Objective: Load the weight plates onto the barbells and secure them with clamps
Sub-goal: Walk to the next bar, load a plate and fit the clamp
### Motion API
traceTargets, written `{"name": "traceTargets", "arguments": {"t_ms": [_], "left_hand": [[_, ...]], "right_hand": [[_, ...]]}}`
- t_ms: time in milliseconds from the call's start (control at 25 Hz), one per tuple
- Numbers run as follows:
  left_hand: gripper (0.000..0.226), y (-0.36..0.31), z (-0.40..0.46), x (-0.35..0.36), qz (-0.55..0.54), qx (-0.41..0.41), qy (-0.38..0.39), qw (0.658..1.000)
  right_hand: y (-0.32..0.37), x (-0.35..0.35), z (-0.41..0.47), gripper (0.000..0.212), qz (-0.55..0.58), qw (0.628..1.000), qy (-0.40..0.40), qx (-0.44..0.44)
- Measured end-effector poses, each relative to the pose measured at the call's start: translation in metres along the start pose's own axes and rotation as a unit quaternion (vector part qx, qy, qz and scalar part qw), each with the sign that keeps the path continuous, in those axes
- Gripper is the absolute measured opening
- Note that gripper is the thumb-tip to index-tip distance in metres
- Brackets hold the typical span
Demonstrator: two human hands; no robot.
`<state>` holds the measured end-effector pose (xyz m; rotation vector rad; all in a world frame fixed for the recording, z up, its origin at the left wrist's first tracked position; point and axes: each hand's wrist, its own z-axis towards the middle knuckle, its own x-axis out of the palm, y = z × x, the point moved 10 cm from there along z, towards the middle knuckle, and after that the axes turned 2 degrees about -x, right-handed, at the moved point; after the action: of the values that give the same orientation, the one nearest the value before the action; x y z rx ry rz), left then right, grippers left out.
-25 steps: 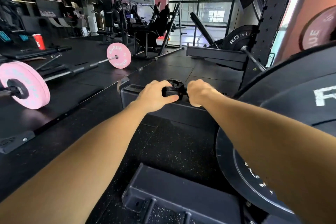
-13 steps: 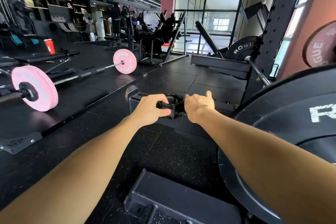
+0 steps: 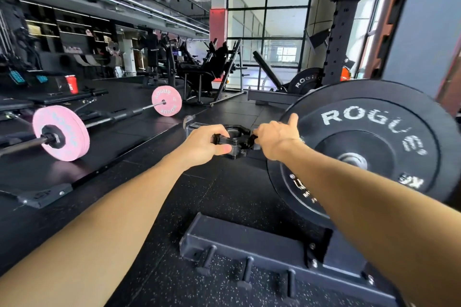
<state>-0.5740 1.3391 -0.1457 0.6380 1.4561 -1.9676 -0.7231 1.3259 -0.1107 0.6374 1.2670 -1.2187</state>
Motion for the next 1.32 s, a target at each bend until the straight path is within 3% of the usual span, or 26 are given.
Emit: {"name": "traceTargets", "arguments": {"t_ms": [240, 400, 480, 560, 640, 720, 800, 1040, 1160, 1320], "left_hand": [[0.013, -0.091, -0.099, 0.022, -0.032, 0.035, 0.056, 0.997], [0.008, -0.153, -0.144, 0.051, -0.077, 0.062, 0.109, 0.989], [0.015, -0.181, -0.161, 0.071, -0.145, 0.054, 0.149, 0.977], [0.029, -0.198, -0.177, 0.091, -0.22, 0.012, 0.188, 0.957], [0.032, -0.211, -0.191, 0.111, -0.235, -0.026, 0.223, 0.946], [0.045, -0.216, -0.209, 0.133, -0.22, -0.077, 0.27, 0.934], [0.052, -0.215, -0.225, 0.156, -0.196, -0.129, 0.325, 0.916], [0.035, -0.192, -0.269, 0.2, -0.142, -0.216, 0.43, 0.865], [0.032, -0.184, -0.272, 0.209, -0.155, -0.208, 0.399, 0.88], [0.051, -0.178, -0.253, 0.21, -0.187, -0.193, 0.301, 0.915]], "right_hand": [[-0.052, -0.036, -0.133, 0.023, 0.105, 0.992, 0.013, 0.071], [-0.1, -0.048, -0.21, 0.023, 0.252, 0.959, 0.04, 0.12], [-0.12, -0.044, -0.242, 0.024, 0.393, 0.907, 0.066, 0.136], [-0.134, -0.036, -0.271, 0.022, 0.522, 0.832, 0.093, 0.165], [-0.146, -0.033, -0.292, 0.015, 0.598, 0.772, 0.103, 0.186], [-0.152, -0.028, -0.31, 0.023, 0.631, 0.737, 0.119, 0.21], [-0.157, -0.019, -0.328, 0.025, 0.627, 0.727, 0.148, 0.237], [-0.151, 0.029, -0.374, 0.021, 0.584, 0.72, 0.261, 0.269], [-0.148, 0.046, -0.377, 0.012, 0.598, 0.712, 0.249, 0.27], [-0.158, 0.051, -0.367, 0.006, 0.63, 0.702, 0.17, 0.284]]}}
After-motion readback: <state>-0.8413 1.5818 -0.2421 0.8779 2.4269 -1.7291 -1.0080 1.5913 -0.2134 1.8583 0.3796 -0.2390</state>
